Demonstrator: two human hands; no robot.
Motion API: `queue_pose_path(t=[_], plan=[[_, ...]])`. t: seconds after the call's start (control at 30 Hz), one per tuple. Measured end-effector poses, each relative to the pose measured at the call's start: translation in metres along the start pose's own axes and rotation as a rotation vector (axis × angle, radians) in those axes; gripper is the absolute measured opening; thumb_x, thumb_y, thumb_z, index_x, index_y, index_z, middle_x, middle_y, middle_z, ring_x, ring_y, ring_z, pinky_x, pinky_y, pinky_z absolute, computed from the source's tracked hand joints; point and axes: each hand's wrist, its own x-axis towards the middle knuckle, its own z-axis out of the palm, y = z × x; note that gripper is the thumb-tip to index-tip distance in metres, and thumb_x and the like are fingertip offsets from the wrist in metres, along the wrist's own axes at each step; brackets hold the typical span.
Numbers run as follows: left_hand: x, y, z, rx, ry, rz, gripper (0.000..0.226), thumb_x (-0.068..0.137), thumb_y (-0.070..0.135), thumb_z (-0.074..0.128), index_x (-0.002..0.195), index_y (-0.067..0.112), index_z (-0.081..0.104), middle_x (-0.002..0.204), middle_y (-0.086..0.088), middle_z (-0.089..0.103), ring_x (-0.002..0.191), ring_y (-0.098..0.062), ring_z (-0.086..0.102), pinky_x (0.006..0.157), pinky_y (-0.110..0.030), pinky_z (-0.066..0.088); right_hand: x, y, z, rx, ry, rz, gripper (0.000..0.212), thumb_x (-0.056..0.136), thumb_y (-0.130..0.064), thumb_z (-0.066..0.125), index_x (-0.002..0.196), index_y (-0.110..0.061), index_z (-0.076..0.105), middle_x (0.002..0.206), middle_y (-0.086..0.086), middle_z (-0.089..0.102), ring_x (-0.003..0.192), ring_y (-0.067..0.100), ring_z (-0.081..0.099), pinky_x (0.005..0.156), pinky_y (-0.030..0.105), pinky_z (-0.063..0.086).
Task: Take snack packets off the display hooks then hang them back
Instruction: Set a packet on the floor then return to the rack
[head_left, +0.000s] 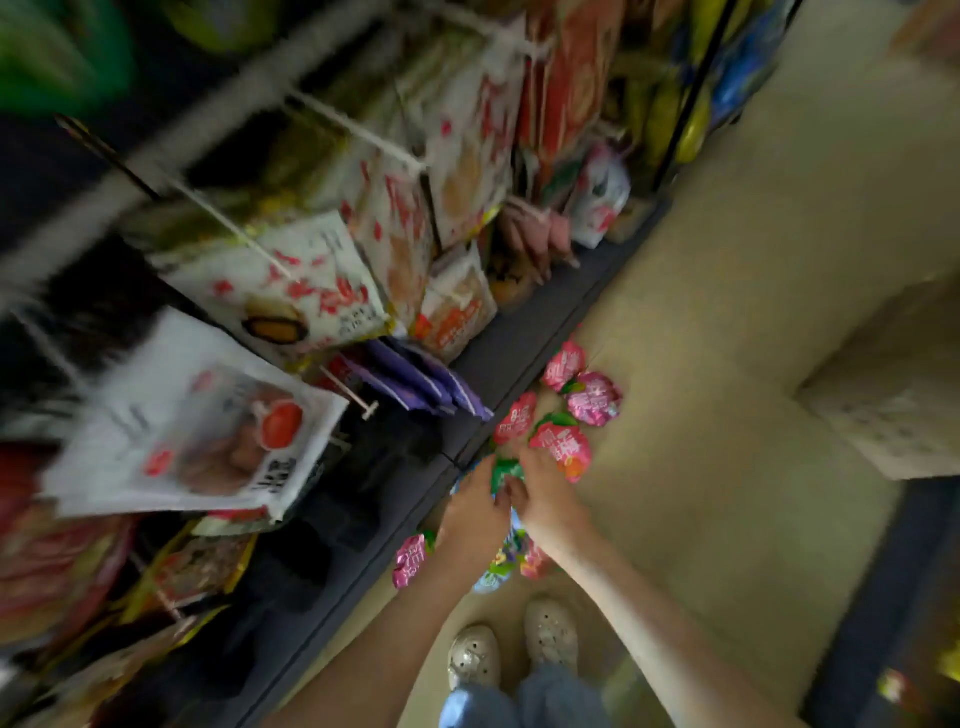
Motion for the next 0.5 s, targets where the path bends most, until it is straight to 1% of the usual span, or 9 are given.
queue_pose_path(t=[0.07,0.13,0.17,0.2,0.23,0.27,0.37,0.4,0.5], plan=[[-0.038,0.042,-0.042,-0.02,0.052,0.058,0.041,0.093,0.021,0.048,0.134,0.021,0.044,0.124,-0.01,0.058,0.113,-0.03,0.055,0.09,-0.033,0.041,-0.02,-0.045,-0.052,-0.031,0.021,-0.039,0.045,0.089,-0.007,0.048,0.133,-0.015,0.045,0.128,0.009,0.051,0.118,0.026,0.05,0.096,0.028,0.035],[-0.071,0.078,-0.081,-0.064,0.101,0.149,0.037,0.092,0.02,0.05,0.129,0.017,0.047,0.119,-0.012,0.06,0.11,-0.032,0.057,0.09,-0.036,0.044,-0.036,-0.087,-0.098,-0.042,0.047,-0.111,0.045,0.09,-0.005,0.05,0.134,-0.009,0.045,0.131,0.011,0.05,0.123,0.025,0.047,0.101,0.023,0.03],[-0.085,0.094,-0.1,-0.075,0.131,0.2,0.037,0.092,0.019,0.05,0.129,0.014,0.047,0.118,-0.013,0.061,0.11,-0.032,0.058,0.09,-0.037,0.044,-0.042,-0.107,-0.118,-0.035,0.058,-0.158,0.044,0.09,-0.006,0.052,0.133,-0.008,0.045,0.131,0.011,0.05,0.123,0.025,0.048,0.103,0.025,0.031],[-0.098,0.109,-0.119,-0.068,0.169,0.245,0.039,0.093,0.018,0.049,0.131,0.012,0.046,0.119,-0.014,0.06,0.11,-0.031,0.057,0.09,-0.036,0.044,-0.046,-0.127,-0.136,-0.025,0.067,-0.207,0.044,0.089,-0.006,0.053,0.132,-0.008,0.046,0.129,0.011,0.051,0.122,0.025,0.049,0.104,0.03,0.035],[-0.108,0.123,-0.137,-0.055,0.216,0.285,0.041,0.094,0.018,0.048,0.134,0.012,0.043,0.12,-0.014,0.06,0.111,-0.03,0.056,0.089,-0.034,0.042,-0.046,-0.146,-0.151,-0.02,0.076,-0.257,0.043,0.089,-0.006,0.054,0.131,-0.008,0.047,0.128,0.011,0.052,0.121,0.026,0.05,0.103,0.034,0.039],[-0.116,0.136,-0.154,-0.044,0.264,0.307,0.043,0.095,0.019,0.046,0.137,0.014,0.04,0.122,-0.013,0.059,0.111,-0.029,0.056,0.088,-0.034,0.042,-0.044,-0.164,-0.166,-0.023,0.077,-0.304,0.042,0.09,-0.008,0.054,0.131,-0.008,0.047,0.129,0.01,0.051,0.121,0.025,0.051,0.102,0.035,0.04],[-0.13,0.163,-0.196,-0.04,0.404,0.313,0.045,0.096,0.021,0.044,0.14,0.017,0.033,0.121,-0.011,0.059,0.102,-0.028,0.06,0.08,-0.035,0.048,-0.029,-0.21,-0.201,-0.059,0.033,-0.421,0.044,0.094,-0.016,0.051,0.136,-0.012,0.042,0.136,0.005,0.046,0.125,0.02,0.047,0.102,0.033,0.04],[-0.132,0.169,-0.206,-0.049,0.444,0.292,0.047,0.096,0.022,0.045,0.141,0.017,0.031,0.123,-0.011,0.058,0.102,-0.028,0.06,0.079,-0.035,0.049,-0.021,-0.222,-0.21,-0.058,0.014,-0.462,0.045,0.094,-0.017,0.051,0.137,-0.014,0.04,0.138,0.004,0.045,0.125,0.02,0.046,0.102,0.033,0.04],[-0.135,0.182,-0.227,-0.085,0.567,0.221,0.052,0.094,0.022,0.047,0.143,0.019,0.029,0.137,-0.009,0.048,0.114,-0.028,0.055,0.091,-0.035,0.047,0.001,-0.25,-0.231,-0.054,-0.029,-0.56,0.047,0.094,-0.024,0.052,0.138,-0.019,0.038,0.138,0.001,0.044,0.125,0.018,0.046,0.102,0.036,0.041]])
